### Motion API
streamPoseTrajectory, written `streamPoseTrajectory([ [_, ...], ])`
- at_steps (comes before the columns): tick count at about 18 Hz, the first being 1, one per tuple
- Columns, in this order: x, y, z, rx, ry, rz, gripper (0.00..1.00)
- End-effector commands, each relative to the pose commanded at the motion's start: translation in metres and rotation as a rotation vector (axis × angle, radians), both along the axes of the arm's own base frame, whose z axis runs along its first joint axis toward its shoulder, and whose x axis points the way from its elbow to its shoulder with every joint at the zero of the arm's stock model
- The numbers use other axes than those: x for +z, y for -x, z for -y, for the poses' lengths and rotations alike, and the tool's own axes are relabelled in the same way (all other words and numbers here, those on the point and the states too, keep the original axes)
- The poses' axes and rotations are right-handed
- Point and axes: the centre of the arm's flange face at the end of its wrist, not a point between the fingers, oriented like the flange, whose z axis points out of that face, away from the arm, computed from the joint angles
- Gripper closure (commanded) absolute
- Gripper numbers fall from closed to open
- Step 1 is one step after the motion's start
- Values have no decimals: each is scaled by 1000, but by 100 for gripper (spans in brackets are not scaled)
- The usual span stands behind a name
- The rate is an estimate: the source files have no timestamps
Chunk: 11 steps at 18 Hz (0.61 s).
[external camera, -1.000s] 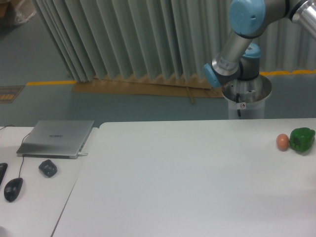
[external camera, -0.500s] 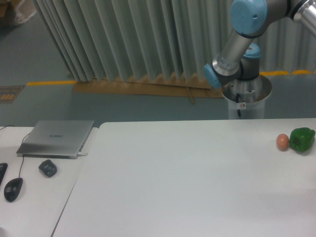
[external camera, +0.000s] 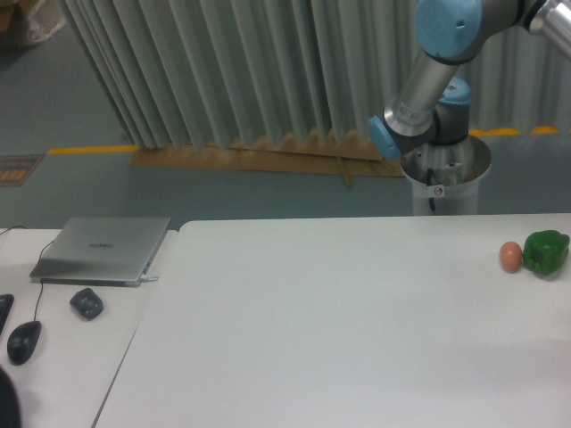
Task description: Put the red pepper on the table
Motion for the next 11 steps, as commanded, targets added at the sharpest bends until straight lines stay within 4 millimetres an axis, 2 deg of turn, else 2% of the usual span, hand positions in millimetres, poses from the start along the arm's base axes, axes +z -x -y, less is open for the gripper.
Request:
streamPoseTrajectory([
  [5,27,-12,6,2,-24,22,40],
  [9,57,-35,5,3,-52,67,40],
  [11,64,-48,-1,-10,-58,94,40],
])
